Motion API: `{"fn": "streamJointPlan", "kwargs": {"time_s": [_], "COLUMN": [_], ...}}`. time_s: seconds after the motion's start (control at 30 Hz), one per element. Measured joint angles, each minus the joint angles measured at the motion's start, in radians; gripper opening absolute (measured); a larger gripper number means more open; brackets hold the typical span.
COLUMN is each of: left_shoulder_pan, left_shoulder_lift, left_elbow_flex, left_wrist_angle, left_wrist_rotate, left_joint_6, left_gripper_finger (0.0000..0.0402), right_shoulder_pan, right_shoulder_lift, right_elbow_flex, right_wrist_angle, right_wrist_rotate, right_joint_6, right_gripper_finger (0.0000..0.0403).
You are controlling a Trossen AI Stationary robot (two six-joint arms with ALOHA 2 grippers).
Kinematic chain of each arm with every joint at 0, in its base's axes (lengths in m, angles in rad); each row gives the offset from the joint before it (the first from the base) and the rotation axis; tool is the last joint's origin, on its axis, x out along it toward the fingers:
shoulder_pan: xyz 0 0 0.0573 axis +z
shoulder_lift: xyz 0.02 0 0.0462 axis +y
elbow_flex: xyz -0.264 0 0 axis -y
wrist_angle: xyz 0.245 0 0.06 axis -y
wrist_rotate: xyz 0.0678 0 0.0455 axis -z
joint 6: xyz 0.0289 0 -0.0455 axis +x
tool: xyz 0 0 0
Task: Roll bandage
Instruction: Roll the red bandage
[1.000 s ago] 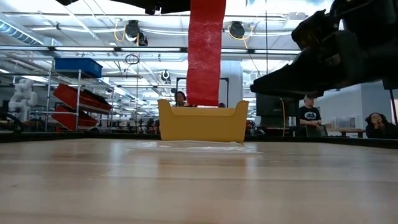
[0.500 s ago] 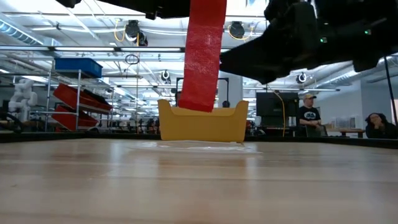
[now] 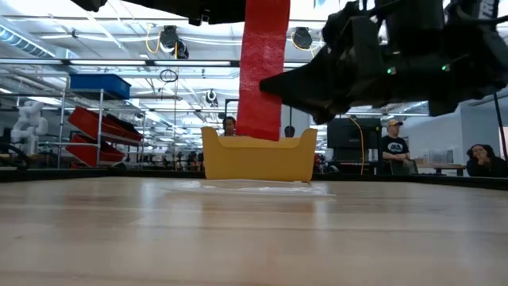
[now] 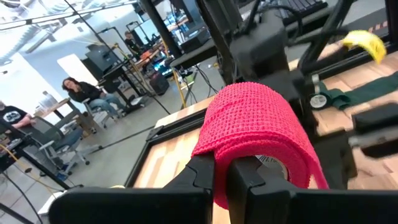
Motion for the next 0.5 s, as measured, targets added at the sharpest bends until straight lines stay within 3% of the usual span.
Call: {"fn": "streamJointPlan", "kwargs": {"time_s": [0.23, 0.5], "left_shoulder_pan": [-0.001, -0.012], "left_shoulder_lift": [0.000, 0.000], "left_elbow_flex": [0.000, 0.000], "left_wrist_angle": [0.009, 0.009], "left_wrist_rotate": [0.000, 0.000], "left_joint_6": [-0.001, -0.026], "left_gripper_finger": [0.0013, 0.0013], "right_shoulder_pan": [-0.020, -0.043], "right_shoulder_lift": [0.051, 0.052], "right_elbow_flex": [0.054, 0.053], "right_wrist_angle": [-0.005, -0.046], "right_wrist_rotate": [-0.070, -0.001], "right_joint_6": [0.001, 0.000], "right_gripper_finger": [0.0005, 0.0000]}}
